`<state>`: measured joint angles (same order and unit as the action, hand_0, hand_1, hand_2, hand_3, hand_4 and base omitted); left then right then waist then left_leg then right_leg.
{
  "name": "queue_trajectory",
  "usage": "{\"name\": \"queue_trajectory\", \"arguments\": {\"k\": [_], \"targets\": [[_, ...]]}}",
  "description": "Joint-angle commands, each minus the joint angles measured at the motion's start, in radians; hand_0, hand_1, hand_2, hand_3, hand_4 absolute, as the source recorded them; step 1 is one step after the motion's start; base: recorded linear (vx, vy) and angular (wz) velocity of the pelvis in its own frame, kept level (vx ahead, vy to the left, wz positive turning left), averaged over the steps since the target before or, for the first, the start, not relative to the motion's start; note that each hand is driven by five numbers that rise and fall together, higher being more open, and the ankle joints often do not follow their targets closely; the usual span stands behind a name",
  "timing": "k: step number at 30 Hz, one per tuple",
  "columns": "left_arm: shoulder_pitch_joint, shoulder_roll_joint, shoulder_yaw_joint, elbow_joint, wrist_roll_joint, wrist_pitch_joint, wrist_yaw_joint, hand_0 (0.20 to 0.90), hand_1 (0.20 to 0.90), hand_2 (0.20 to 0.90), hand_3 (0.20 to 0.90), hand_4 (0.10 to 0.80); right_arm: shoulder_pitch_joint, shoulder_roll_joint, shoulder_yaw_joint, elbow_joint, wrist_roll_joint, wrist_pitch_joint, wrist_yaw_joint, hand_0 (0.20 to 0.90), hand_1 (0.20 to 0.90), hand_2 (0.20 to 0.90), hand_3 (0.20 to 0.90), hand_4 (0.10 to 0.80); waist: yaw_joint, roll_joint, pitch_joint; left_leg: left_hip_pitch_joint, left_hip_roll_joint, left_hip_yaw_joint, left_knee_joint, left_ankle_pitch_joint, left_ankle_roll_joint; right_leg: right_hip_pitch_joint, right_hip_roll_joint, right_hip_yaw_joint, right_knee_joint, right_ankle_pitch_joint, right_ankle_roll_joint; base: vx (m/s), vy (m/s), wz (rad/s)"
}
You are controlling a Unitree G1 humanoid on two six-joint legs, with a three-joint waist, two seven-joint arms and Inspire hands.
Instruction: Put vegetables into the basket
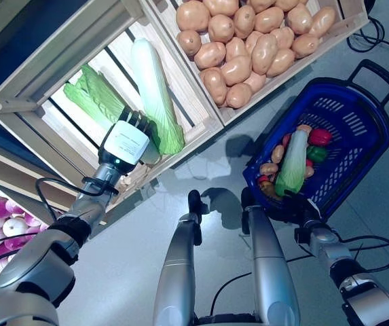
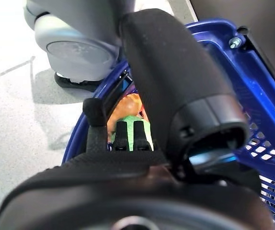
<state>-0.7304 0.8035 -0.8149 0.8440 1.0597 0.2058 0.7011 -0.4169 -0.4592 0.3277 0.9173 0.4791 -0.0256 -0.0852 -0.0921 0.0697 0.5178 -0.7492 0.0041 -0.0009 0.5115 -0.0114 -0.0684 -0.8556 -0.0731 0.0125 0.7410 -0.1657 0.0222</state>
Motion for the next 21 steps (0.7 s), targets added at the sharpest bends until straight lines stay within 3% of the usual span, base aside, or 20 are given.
{"name": "queue_trajectory", "arguments": {"k": [1,8,12,21], "targets": [[0.022,0.039,0.132,0.02,-0.039,0.088,0.031,0.9,0.9,0.9,0.9,0.8,0.058,-0.049,0.007,-0.004,0.004,0.011,-0.008,0.9,0.9,0.9,0.9,0.8,-0.007,0.032,0.002,-0.047,-0.032,0.06,0.071,-0.022,0.04,0.034,0.012,-0.017,-0.076,0.074,-0.026,0.0,0.0,0.0],[0.062,0.014,0.155,0.043,-0.017,0.085,0.079,0.9,0.9,0.9,0.9,0.8,0.056,-0.049,0.003,0.001,0.01,0.0,-0.005,0.9,0.9,0.9,0.9,0.8,0.001,0.023,0.002,-0.063,-0.031,0.055,0.071,-0.021,0.042,0.018,0.016,-0.021,-0.071,0.078,-0.026,-0.003,0.003,0.02],[0.021,0.006,0.137,0.04,-0.027,0.035,0.182,0.9,0.9,0.9,0.9,0.8,0.045,-0.043,0.017,-0.023,0.024,-0.003,-0.012,0.9,0.9,0.9,0.9,0.8,0.001,0.015,0.002,-0.088,-0.032,0.052,0.082,-0.02,0.046,-0.002,0.02,-0.023,-0.061,0.079,-0.026,-0.007,0.022,0.04],[-0.08,0.019,0.079,0.028,-0.023,-0.029,0.184,0.9,0.9,0.9,0.9,0.8,0.051,-0.031,0.027,-0.062,0.051,-0.01,-0.025,0.9,0.9,0.9,0.9,0.8,-0.001,-0.018,0.002,-0.148,-0.026,0.042,0.116,-0.023,0.052,-0.053,0.03,-0.03,-0.035,0.095,-0.018,-0.017,-0.012,0.0]]}}
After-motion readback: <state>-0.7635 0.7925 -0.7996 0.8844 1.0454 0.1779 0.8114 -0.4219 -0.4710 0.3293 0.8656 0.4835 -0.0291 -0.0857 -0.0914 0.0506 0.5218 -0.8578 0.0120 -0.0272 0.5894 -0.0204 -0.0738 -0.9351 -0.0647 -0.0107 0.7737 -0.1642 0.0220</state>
